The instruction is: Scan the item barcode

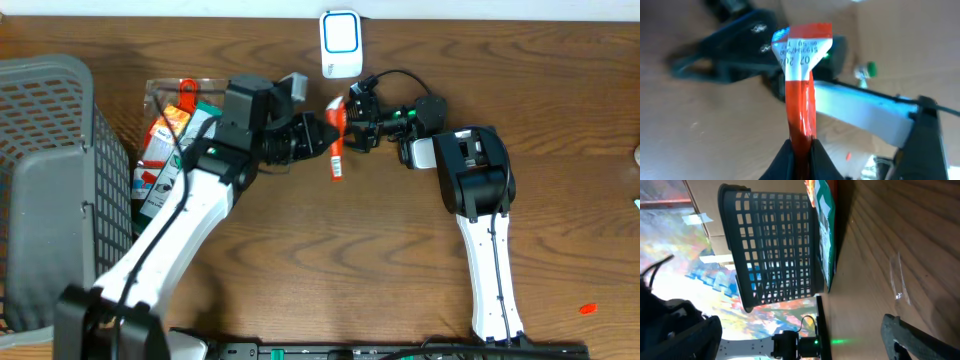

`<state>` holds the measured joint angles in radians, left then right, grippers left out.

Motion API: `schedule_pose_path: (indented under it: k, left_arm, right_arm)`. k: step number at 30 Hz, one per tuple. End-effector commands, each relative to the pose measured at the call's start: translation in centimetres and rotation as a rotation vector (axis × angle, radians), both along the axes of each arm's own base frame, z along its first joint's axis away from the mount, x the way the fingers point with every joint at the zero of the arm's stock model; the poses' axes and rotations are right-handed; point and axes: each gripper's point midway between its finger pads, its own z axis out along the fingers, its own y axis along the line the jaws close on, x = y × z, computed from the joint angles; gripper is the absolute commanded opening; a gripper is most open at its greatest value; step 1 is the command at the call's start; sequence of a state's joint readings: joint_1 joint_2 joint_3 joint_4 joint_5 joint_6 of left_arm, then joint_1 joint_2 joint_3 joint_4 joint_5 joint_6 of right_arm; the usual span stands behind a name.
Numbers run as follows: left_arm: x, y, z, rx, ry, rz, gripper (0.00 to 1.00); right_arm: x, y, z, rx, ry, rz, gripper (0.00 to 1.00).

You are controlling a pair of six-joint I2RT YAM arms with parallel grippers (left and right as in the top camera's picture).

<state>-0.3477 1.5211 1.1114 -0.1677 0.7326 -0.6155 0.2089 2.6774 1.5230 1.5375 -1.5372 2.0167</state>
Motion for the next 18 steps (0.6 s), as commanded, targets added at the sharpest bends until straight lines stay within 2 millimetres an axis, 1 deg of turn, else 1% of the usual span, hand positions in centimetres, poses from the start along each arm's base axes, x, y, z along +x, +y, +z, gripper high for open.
schedule_pose_path:
  k: [1, 3, 6, 8, 13, 16, 18]
  left_arm:
    - [-1.2, -2.1, 2.5, -0.118, -0.125, -0.220, 0.07]
    - [-1.5, -2.7, 3.5, -0.181, -0.185, -0.300, 0.07]
    - [-1.4, -2.4, 4.1, -0.219, -0.224, -0.347, 0.07]
    - [-1.3, -1.6, 4.3, -0.226, -0.254, -0.366, 0.07]
    - [-2.0, 1.1, 5.5, -0.271, -0.391, -0.474, 0.07]
    - [-1.5, 2.5, 5.6, -0.267, -0.439, -0.469, 0.07]
    - [-1.7, 3.1, 5.8, -0.274, -0.478, -0.489, 0.07]
  right_arm:
    - [-0.6, -0.1, -1.4, -0.012, 0.023, 0.019, 0.99]
    - [-0.4, -0.1, -1.1, -0.010, 0.011, 0.019, 0.99]
    - [0.1, -0.5, -0.8, -0.007, -0.002, 0.008, 0.99]
    - [0.6, -1.1, -0.6, -0.006, -0.009, -0.006, 0.99]
    - [1.6, -2.8, -0.6, -0.006, -0.013, -0.044, 0.99]
    - [2.1, -3.8, -0.6, -0.006, -0.012, -0.066, 0.99]
    - [2.4, -4.2, -0.6, -0.004, -0.026, -0.076, 0.99]
